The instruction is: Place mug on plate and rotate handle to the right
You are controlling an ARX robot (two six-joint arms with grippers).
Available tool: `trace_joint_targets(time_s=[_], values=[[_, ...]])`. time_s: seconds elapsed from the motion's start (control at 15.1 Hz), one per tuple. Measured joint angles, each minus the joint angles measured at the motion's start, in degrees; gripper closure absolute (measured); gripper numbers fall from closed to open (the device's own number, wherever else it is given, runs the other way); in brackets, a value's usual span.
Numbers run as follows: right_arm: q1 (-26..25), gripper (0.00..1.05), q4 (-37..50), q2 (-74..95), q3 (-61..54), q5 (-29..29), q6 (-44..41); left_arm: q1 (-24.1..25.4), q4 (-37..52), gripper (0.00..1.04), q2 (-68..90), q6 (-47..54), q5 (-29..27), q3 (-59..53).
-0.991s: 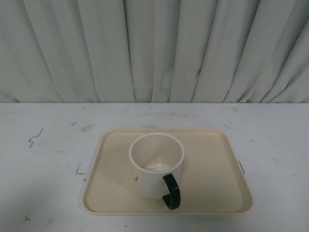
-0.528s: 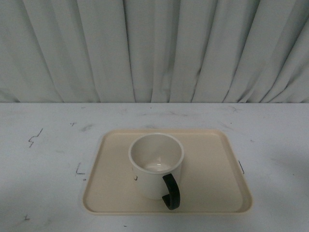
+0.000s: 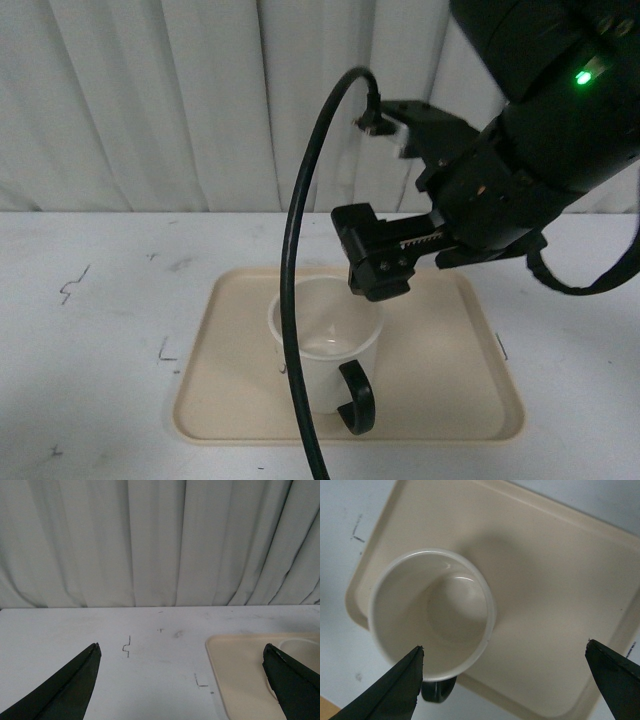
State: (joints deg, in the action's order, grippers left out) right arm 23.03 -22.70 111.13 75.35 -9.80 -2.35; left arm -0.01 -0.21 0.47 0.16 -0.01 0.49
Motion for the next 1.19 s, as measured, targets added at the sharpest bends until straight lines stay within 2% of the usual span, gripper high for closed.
trace_joint_targets(time_s=[0.4, 0.79, 0.99, 1.06, 1.12, 1.19], values=[[1.8, 0.08, 0.2, 6.9, 3.7, 2.4, 4.7, 0.0, 0.0, 0.07, 0.0, 0.0, 0.0, 0.0], [3.2, 0.51, -1.7, 10.5, 6.8, 2.5, 7.2, 0.0, 0.0, 0.07, 0.0, 0.0, 0.0, 0.0], [3.2, 0.79, -3.0, 11.1, 7.0, 2.6, 7.3, 0.0, 0.0, 0.07, 0.0, 0.0, 0.0, 0.0], [2.9, 0.95, -5.9, 11.1, 8.6, 3.7, 5.4, 0.0, 0.0, 0.07, 0.0, 0.0, 0.0, 0.0], [0.7, 1.02, -13.2, 11.1, 15.8, 4.4, -4.5, 0.0, 0.0, 0.07, 0.0, 0.0, 0.0, 0.0], [-0.4, 1.02, -13.5, 10.9, 18.1, 5.0, -10.6, 0.0, 0.0, 0.07, 0.0, 0.0, 0.0, 0.0]])
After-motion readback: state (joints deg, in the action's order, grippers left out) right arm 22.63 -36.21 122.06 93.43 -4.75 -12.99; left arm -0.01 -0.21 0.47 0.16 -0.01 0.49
